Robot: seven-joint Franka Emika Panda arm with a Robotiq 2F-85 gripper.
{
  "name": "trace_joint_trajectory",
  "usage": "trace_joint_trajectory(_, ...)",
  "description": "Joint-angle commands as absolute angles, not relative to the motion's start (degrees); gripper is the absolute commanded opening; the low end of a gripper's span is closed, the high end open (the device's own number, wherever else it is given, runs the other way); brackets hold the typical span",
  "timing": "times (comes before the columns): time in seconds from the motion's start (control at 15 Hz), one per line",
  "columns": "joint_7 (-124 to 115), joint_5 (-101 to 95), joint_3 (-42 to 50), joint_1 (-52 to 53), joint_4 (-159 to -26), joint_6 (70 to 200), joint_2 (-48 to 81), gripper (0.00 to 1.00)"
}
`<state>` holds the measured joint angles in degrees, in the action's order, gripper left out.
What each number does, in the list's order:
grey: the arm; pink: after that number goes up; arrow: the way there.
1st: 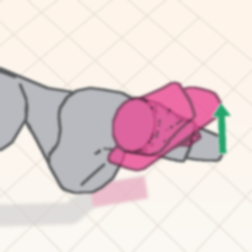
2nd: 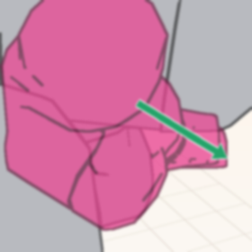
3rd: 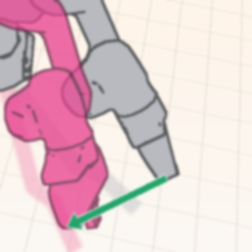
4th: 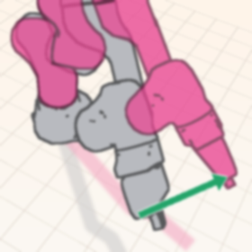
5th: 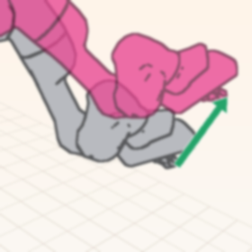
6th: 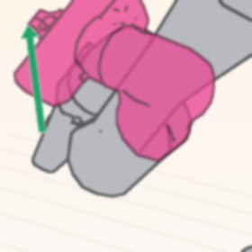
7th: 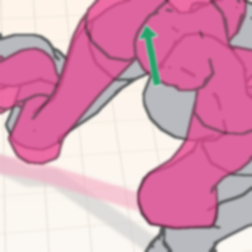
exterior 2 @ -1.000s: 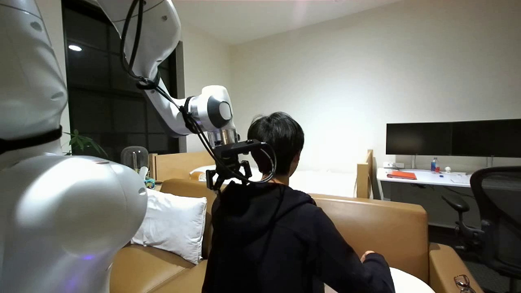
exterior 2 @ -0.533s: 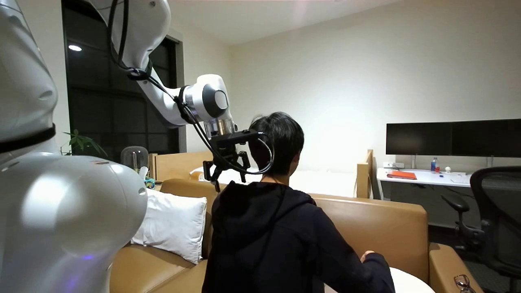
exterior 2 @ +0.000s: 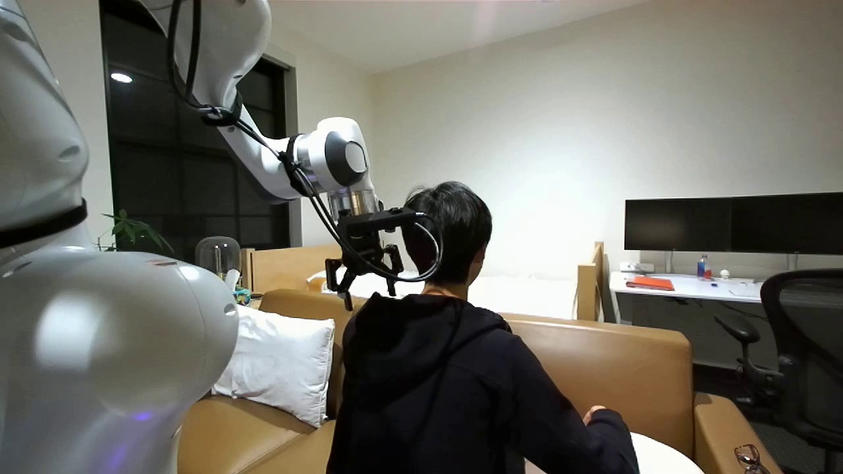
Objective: Put the hood over the person's head
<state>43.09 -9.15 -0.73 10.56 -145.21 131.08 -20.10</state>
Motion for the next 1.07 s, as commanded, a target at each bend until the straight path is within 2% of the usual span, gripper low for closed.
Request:
trace_joint_trajectory(0.0, 40.7, -9.2, -1.4, 10.0, -146.7, 130.7, -21.7, 0.75)
trace_joint_trajectory(0.07, 40.3, -9.2, -1.4, 10.0, -146.7, 130.8, -21.7, 0.74)
trace_joint_trajectory(0.8, 38.3, -10.1, -1.5, 9.7, -147.0, 130.6, -21.6, 0.02)
trace_joint_trajectory(1.0, 37.2, -11.3, -1.9, 9.4, -146.7, 130.3, -21.9, 0.0)
